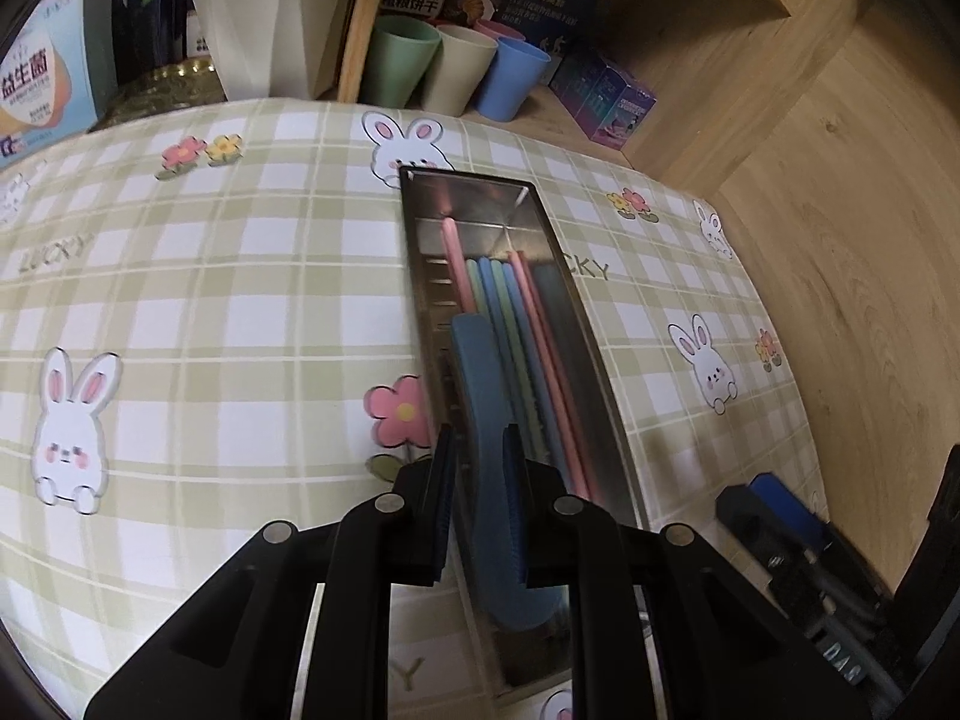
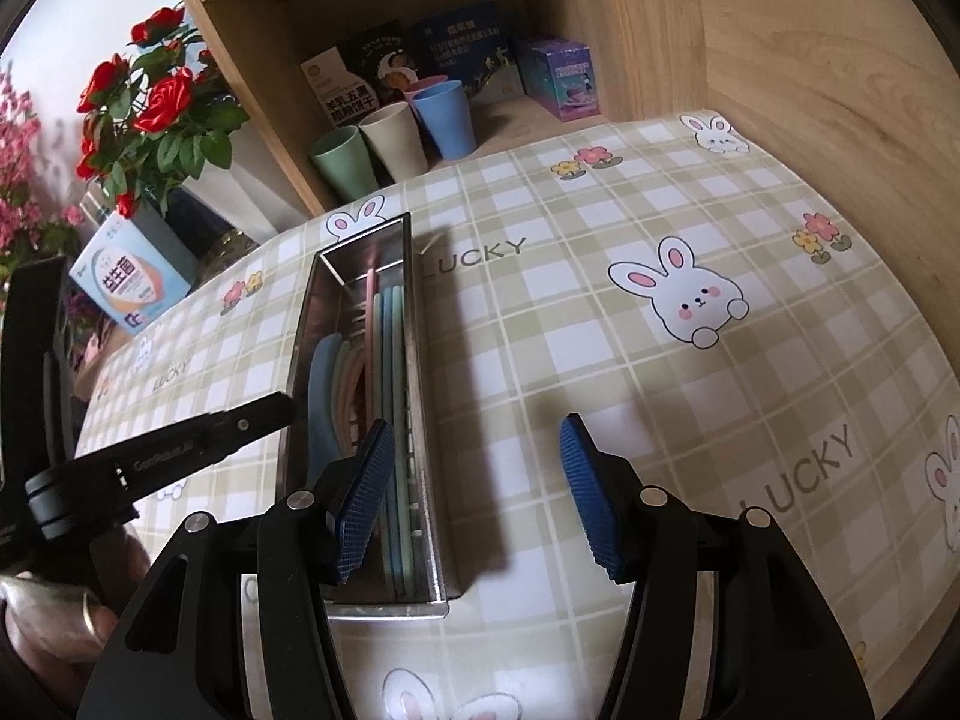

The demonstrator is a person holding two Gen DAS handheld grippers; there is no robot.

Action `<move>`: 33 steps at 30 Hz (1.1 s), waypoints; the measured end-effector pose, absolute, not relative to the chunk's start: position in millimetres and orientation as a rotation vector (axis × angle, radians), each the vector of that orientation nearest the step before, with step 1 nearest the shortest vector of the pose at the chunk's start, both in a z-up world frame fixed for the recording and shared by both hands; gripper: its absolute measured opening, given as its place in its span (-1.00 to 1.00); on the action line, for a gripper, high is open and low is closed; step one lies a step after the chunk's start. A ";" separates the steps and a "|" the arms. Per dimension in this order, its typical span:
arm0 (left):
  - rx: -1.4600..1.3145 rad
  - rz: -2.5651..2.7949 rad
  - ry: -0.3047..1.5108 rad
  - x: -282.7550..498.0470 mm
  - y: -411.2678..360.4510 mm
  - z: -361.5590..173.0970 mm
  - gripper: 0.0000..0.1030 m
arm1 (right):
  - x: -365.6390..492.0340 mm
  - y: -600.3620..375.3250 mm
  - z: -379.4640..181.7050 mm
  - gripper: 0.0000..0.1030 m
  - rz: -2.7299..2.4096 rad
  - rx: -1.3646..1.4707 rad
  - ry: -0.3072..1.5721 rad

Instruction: Organize utensils

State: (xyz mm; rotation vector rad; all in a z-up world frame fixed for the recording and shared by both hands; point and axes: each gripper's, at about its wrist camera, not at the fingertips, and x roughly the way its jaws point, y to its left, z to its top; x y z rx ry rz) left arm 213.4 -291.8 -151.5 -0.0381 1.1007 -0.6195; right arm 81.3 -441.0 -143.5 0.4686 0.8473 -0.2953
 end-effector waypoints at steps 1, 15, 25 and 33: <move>-0.032 -0.619 1.096 212.9 -289.6 -149.6 -0.69 | 81.3 -439.9 -141.2 0.08 -0.296 0.464 0.845; 0.073 -0.536 0.909 207.2 -206.1 -97.9 -0.37 | 88.1 -405.1 -97.1 0.31 -0.241 0.375 0.801; 0.114 -0.461 0.619 179.2 -107.7 -28.0 0.88 | 87.9 -352.3 -35.4 0.70 -0.167 0.288 0.669; 0.079 -0.441 0.537 165.8 -59.8 6.2 0.88 | 80.2 -303.6 -2.2 0.70 -0.140 0.210 0.587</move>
